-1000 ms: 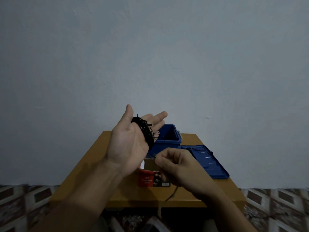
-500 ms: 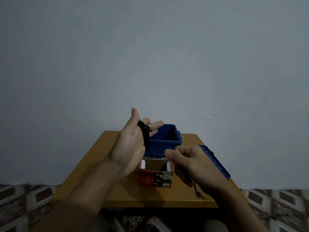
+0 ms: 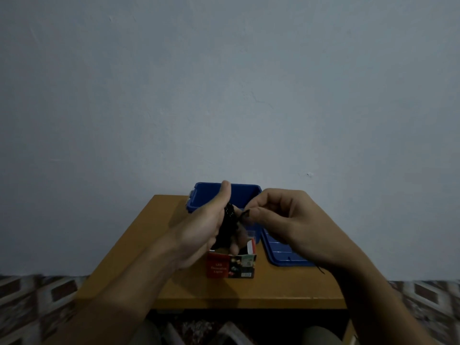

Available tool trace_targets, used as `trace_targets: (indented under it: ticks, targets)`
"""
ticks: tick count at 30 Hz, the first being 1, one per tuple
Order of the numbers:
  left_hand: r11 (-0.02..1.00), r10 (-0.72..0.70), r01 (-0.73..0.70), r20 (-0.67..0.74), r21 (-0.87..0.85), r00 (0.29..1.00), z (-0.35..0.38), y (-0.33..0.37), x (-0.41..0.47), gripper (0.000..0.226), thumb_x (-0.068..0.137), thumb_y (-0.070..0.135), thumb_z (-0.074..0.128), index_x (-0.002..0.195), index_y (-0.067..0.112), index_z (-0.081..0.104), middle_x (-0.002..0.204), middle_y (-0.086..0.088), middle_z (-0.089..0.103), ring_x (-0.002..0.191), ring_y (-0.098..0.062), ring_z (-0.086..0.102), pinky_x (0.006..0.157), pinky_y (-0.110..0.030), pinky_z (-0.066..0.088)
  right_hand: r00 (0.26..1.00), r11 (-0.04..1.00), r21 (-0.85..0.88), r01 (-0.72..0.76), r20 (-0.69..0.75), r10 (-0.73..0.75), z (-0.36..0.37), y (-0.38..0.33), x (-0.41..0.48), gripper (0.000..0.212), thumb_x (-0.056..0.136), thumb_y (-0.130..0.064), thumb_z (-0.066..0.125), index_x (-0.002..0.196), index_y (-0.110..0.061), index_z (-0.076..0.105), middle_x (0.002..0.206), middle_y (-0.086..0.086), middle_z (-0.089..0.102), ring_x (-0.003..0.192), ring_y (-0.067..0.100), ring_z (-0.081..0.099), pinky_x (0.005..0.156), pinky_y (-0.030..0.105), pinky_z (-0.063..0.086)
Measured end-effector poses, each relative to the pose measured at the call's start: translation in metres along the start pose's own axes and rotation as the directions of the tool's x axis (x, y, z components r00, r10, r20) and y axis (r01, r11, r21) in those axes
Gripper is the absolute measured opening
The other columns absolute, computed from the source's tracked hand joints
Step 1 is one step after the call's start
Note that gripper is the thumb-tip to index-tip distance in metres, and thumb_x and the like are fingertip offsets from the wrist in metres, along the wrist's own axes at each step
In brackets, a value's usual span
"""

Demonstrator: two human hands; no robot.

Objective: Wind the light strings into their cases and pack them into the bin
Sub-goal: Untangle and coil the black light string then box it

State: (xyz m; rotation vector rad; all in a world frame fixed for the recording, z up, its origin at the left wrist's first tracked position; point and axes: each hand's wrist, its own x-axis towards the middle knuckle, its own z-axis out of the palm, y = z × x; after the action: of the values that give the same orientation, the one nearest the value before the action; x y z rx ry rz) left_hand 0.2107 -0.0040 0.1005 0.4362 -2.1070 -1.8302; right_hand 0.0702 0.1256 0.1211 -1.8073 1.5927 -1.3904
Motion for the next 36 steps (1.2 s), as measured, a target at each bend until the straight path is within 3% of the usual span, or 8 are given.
trace_targets:
  ticks: [4, 9, 15, 19, 23, 26, 31, 36]
  targets:
    - [0.998, -0.020, 0.018, 0.030, 0.057, 0.999, 0.006, 0.004, -0.003, 0.087, 0.094, 0.072, 0.014, 0.087, 0.001, 0.063, 0.057, -0.011, 0.049, 0.049, -0.021, 0.041, 0.046, -0.023, 0.041, 0.999, 0.999, -0.038, 0.028, -0.040, -0.029, 0.003, -0.001, 0.002, 0.017, 0.100, -0.012, 0.057, 0.092, 0.001, 0.065, 0.056, -0.014, 0.060, 0.046, -0.004, 0.052, 0.049, 0.008, 0.039]
    - [0.997, -0.020, 0.011, 0.125, 0.072, 0.992, 0.005, 0.001, -0.002, 0.079, 0.090, 0.079, 0.019, 0.060, 0.014, 0.051, 0.046, -0.005, 0.037, 0.039, -0.018, 0.029, 0.040, -0.024, 0.035, 0.993, 0.996, -0.041, 0.077, -0.091, -0.081, 0.006, 0.003, 0.004, 0.016, 0.099, -0.014, 0.059, 0.093, -0.002, 0.067, 0.064, -0.011, 0.062, 0.051, -0.003, 0.054, 0.051, 0.009, 0.040]
    - [0.988, 0.060, -0.015, 0.294, -0.154, 0.954, -0.004, -0.001, -0.002, 0.055, 0.088, 0.055, 0.029, 0.063, 0.012, 0.051, 0.043, -0.002, 0.038, 0.038, -0.016, 0.033, 0.044, -0.028, 0.036, 0.988, 0.994, -0.035, 0.101, -0.112, -0.105, 0.003, 0.013, 0.004, 0.020, 0.102, -0.007, 0.051, 0.096, 0.004, 0.066, 0.055, -0.024, 0.058, 0.051, -0.008, 0.056, 0.050, 0.006, 0.041]
    - [0.966, 0.083, 0.020, 0.382, -0.259, 0.921, -0.005, 0.000, -0.003, 0.051, 0.088, 0.049, 0.030, 0.064, 0.010, 0.052, 0.043, -0.001, 0.039, 0.036, -0.014, 0.033, 0.048, -0.031, 0.039, 0.980, 0.989, -0.054, 0.140, -0.134, -0.146, 0.005, 0.017, 0.006, 0.020, 0.102, -0.006, 0.050, 0.102, 0.004, 0.067, 0.055, -0.028, 0.058, 0.054, -0.010, 0.058, 0.051, 0.005, 0.041]
    - [0.917, 0.141, 0.053, 0.445, -0.395, 0.884, -0.006, 0.000, -0.001, 0.048, 0.089, 0.043, 0.031, 0.062, 0.010, 0.052, 0.040, -0.001, 0.040, 0.032, -0.012, 0.034, 0.046, -0.030, 0.040, 0.978, 0.989, -0.050, 0.143, -0.147, -0.149, 0.008, 0.021, 0.007, 0.019, 0.103, -0.006, 0.050, 0.106, -0.002, 0.068, 0.070, -0.015, 0.065, 0.058, -0.007, 0.058, 0.054, 0.006, 0.042]
    - [0.895, 0.180, 0.041, 0.444, -0.443, 0.878, -0.008, -0.003, 0.002, 0.049, 0.091, 0.041, 0.029, 0.059, 0.012, 0.052, 0.038, 0.000, 0.039, 0.031, -0.012, 0.033, 0.046, -0.029, 0.040, 0.977, 0.989, -0.055, 0.135, -0.160, -0.142, 0.011, 0.024, 0.006, 0.014, 0.101, -0.006, 0.053, 0.103, -0.007, 0.067, 0.075, -0.010, 0.066, 0.065, -0.002, 0.060, 0.061, 0.010, 0.044]
    - [0.887, 0.196, 0.025, 0.425, -0.462, 0.884, -0.009, -0.003, 0.003, 0.048, 0.089, 0.040, 0.029, 0.056, 0.013, 0.050, 0.036, 0.001, 0.038, 0.029, -0.012, 0.032, 0.044, -0.029, 0.038, 0.967, 0.972, -0.210, 0.107, -0.207, -0.151, 0.013, 0.030, 0.010, 0.011, 0.097, -0.015, 0.063, 0.096, -0.018, 0.073, 0.085, -0.007, 0.067, 0.073, 0.007, 0.059, 0.066, 0.017, 0.044]
    - [0.869, 0.216, 0.021, 0.419, -0.494, 0.882, -0.009, -0.005, 0.005, 0.049, 0.090, 0.040, 0.027, 0.056, 0.013, 0.050, 0.036, 0.001, 0.039, 0.029, -0.011, 0.033, 0.044, -0.028, 0.037, 0.965, 0.983, -0.149, 0.104, -0.225, -0.136, 0.015, 0.028, 0.011, 0.014, 0.096, -0.014, 0.064, 0.098, -0.017, 0.077, 0.087, -0.007, 0.075, 0.081, 0.010, 0.069, 0.072, 0.027, 0.056]
